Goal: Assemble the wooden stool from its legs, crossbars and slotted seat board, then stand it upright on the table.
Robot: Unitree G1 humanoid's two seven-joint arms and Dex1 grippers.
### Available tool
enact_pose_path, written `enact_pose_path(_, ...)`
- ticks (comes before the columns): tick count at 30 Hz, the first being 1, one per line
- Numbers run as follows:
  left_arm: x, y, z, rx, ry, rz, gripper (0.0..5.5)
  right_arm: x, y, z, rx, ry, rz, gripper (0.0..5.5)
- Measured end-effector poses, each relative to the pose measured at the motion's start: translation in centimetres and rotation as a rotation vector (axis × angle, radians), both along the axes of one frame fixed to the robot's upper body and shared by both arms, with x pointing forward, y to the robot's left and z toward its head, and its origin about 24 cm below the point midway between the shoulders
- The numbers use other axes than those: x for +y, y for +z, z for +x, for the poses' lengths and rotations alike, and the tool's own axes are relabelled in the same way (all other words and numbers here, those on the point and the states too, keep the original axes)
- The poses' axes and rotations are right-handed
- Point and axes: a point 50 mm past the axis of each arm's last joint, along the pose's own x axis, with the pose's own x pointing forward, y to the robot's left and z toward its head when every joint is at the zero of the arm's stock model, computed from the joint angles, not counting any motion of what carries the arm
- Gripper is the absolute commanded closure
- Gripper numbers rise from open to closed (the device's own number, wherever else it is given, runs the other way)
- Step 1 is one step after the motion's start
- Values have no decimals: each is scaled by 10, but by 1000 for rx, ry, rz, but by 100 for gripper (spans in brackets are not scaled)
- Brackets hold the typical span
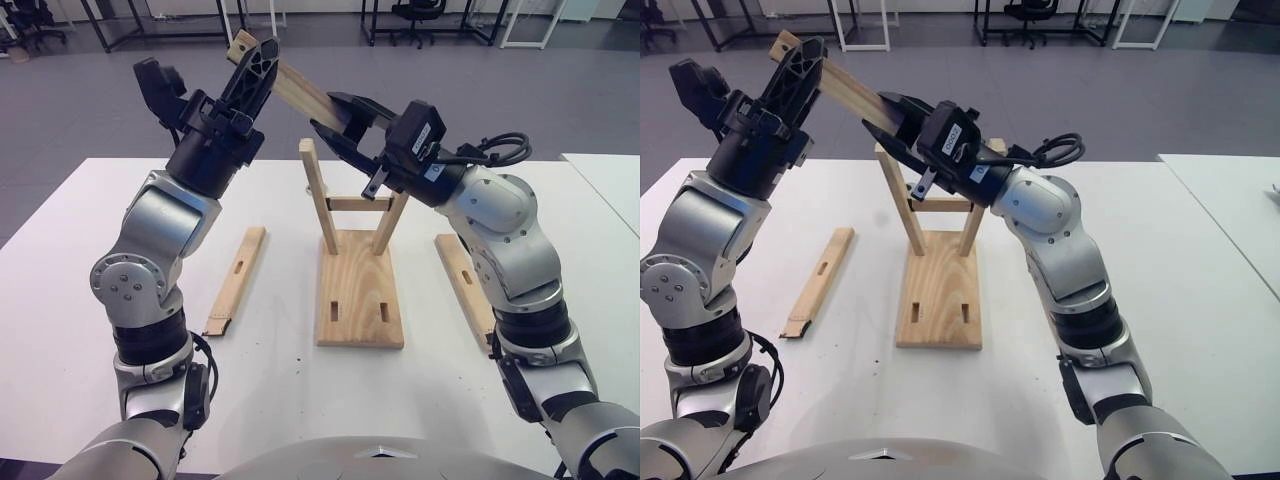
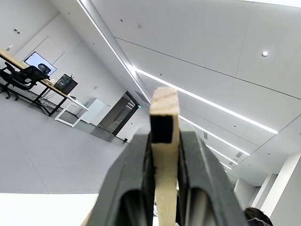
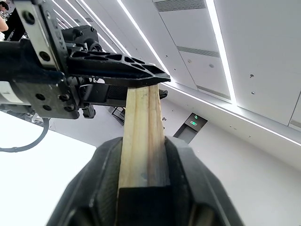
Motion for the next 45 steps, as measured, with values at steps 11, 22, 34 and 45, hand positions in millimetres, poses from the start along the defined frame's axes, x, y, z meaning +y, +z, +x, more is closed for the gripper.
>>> enact_pose_path(11, 66, -72, -17, 160, 343, 399, 509, -42, -73, -10, 325, -173, -76, 209)
enact_pose_path(22, 113, -173, -16, 298, 502, 500, 509, -129, -168, -3, 600, -629, 85, 209)
enact_pose_path(34, 118, -190, -8, 317, 552, 512, 509, -123, -180, -4, 635, -617, 125, 209)
enact_pose_path(45, 127, -202, -2, 329, 597, 534, 509, -119, -185, -6, 654, -608, 123, 209)
